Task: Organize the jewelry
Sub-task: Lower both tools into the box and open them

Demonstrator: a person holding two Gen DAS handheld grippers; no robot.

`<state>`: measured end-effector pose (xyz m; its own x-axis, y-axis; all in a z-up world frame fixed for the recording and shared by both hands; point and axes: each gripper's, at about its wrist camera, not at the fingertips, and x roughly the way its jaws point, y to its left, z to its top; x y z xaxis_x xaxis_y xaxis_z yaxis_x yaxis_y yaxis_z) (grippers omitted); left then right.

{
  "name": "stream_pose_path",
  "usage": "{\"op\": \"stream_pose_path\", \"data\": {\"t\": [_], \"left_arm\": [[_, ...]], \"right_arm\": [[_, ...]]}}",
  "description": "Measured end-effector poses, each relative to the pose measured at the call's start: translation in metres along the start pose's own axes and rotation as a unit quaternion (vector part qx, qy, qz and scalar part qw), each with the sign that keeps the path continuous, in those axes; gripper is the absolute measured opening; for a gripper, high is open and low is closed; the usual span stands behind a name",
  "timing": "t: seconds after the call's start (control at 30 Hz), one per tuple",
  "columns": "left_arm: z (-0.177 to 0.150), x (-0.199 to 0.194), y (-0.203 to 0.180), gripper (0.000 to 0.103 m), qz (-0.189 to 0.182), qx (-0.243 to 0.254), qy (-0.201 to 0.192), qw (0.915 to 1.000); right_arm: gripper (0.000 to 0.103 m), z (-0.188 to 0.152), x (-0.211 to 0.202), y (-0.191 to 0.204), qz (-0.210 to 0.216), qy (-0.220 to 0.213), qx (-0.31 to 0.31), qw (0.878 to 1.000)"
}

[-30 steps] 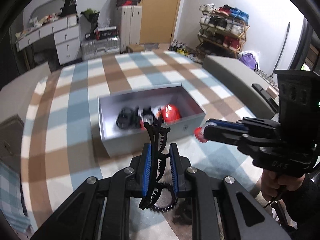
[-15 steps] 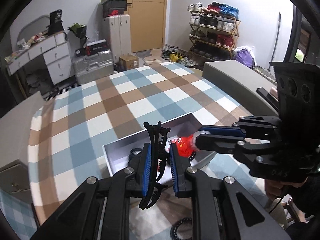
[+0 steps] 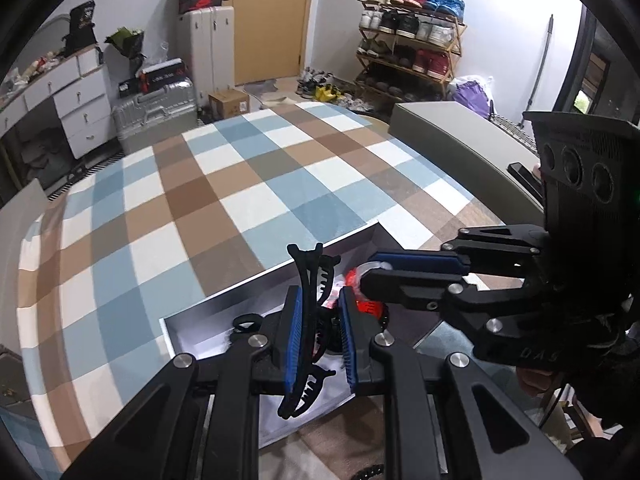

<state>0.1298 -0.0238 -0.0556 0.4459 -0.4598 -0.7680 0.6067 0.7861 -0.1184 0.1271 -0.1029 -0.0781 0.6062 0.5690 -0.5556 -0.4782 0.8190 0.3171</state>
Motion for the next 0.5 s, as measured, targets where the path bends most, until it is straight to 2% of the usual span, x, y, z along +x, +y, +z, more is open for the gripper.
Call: {"op": "stream_pose_path", "data": {"t": [0.2, 0.5], "left_arm": [[0.001, 0.010, 0.001, 0.013, -0.008, 0.001, 0.014, 0.9999], [0.004, 0.016, 0.008, 0.013, -0.006, -0.017, 0.014, 0.9997]], "right_arm": [[0.014, -0.002, 0.007, -0.006, -0.007, 0.008, 0.000, 1.000], [0.015, -0.001, 0.008, -0.009, -0.007, 0.005, 0.007, 1.000]]}}
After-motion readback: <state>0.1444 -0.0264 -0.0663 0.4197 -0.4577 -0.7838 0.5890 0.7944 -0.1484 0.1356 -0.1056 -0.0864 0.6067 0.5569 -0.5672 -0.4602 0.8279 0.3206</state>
